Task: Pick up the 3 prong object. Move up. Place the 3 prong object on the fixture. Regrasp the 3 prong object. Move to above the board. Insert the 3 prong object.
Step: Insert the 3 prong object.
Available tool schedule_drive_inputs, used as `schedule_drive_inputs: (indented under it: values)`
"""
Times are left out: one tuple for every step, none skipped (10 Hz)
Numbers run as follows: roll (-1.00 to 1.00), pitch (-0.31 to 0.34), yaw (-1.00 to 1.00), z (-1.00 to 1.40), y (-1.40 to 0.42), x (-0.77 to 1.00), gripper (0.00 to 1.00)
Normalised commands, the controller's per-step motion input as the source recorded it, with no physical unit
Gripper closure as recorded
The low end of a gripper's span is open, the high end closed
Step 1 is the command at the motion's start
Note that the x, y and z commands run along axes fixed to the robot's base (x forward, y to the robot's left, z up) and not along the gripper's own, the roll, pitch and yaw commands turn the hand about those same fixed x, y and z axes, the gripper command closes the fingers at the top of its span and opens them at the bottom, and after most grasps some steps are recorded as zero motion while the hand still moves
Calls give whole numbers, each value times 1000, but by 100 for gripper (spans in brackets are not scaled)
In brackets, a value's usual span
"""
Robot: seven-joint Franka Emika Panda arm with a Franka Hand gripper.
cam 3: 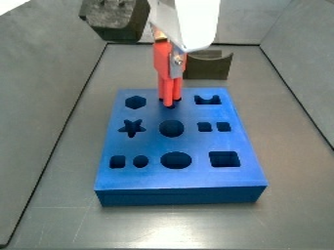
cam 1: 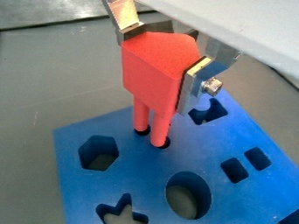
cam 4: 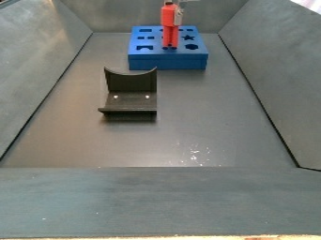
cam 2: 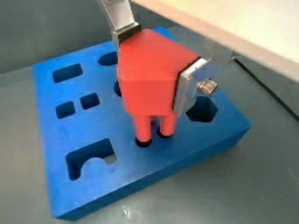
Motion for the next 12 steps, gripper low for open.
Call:
schedule_drive_inputs:
  values:
    - [0,0,0,-49,0,0,100]
    - [0,0,0,-29,0,0,100]
    - [0,0,0,-177,0,117,100]
    - [0,-9,86,-251,0,169,100]
    - [0,-54,254,-286,0,94,100]
    - [0,-89,366,-300,0,0,100]
    - [-29,-140,306,-286,0,0,100]
    - [0,-66,291,-291,0,-63,100]
    - [6,-23,337,-360,0,-143,100]
    - [0,-49,309,-369,0,-140,100]
    - [0,-131,260,-554,-26,-91,100]
    - [0,-271,209,-829,-49,-6,100]
